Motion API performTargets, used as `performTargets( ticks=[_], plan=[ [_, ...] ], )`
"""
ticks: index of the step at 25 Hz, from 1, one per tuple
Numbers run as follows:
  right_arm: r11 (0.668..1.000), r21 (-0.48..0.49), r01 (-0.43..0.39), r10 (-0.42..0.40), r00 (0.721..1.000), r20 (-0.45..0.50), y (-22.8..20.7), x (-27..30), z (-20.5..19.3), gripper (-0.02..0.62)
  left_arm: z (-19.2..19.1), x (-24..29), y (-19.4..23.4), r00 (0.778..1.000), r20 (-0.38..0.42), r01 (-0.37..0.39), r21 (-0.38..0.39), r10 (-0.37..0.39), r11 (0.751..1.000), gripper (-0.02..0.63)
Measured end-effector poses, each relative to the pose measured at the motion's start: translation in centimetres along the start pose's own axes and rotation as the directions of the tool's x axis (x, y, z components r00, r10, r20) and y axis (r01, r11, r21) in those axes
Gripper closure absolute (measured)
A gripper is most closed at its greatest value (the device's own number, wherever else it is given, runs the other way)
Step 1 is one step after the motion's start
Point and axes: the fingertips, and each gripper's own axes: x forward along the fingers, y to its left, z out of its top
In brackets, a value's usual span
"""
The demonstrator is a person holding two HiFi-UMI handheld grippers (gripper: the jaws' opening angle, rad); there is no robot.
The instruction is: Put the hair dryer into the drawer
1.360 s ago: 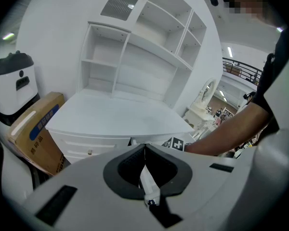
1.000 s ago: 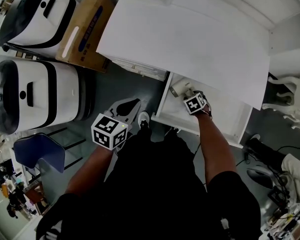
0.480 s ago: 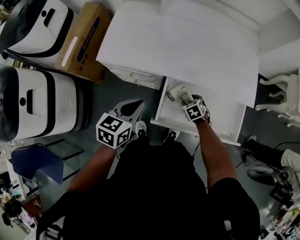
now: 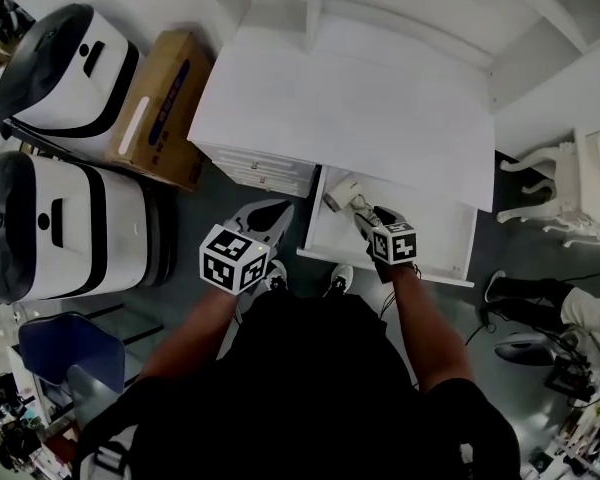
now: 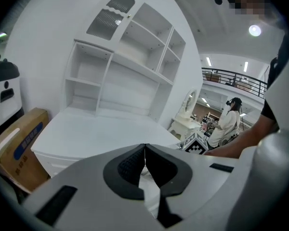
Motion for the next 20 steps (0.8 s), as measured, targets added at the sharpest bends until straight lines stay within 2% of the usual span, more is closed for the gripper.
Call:
performTargets(
  ticks=[3,6,8,12,14,17,20],
  plan=[
    [0.987,0.14,-0.081,0.064,0.991,0.121,2.0,-3.1,2.1,0.354,0.4,-0.3,-0.1,1.0,0.013,0.008,0.003,-0.008,1.0,0.595],
    [0.964,0.215,-0.159,0.101,0.961,0.256,4.2,-6.5,4.7,0.457,0.9,-0.8,-0.4,1.0,0.019,0.02,0.019,-0.02,1.0,0.595],
    [0.96,0.207,-0.188,0.115,0.94,0.322,5.8,-8.8,6.3,0.542,1.5,-1.2,-0.8,0.999,0.029,0.029,0.031,-0.03,0.999,0.595],
    [0.952,0.164,-0.259,0.163,0.881,0.445,9.2,-13.2,9.1,0.568,2.8,-1.8,-1.6,0.997,0.054,0.051,0.052,-0.054,0.997,0.595],
    [0.955,0.141,-0.261,0.162,0.856,0.491,10.1,-15.1,10.2,0.569,3.5,-1.8,-2.1,0.995,0.067,0.064,0.064,-0.069,0.996,0.595],
    [0.968,0.109,-0.227,0.138,0.84,0.524,10.7,-16.6,10.9,0.569,4.1,-2.0,-2.5,0.993,0.079,0.086,0.077,-0.092,0.993,0.595],
    [0.97,0.129,-0.207,0.107,0.836,0.538,10.8,-17.0,10.6,0.569,4.1,-2.3,-2.9,0.99,0.075,0.111,0.088,-0.118,0.99,0.595]
  ],
)
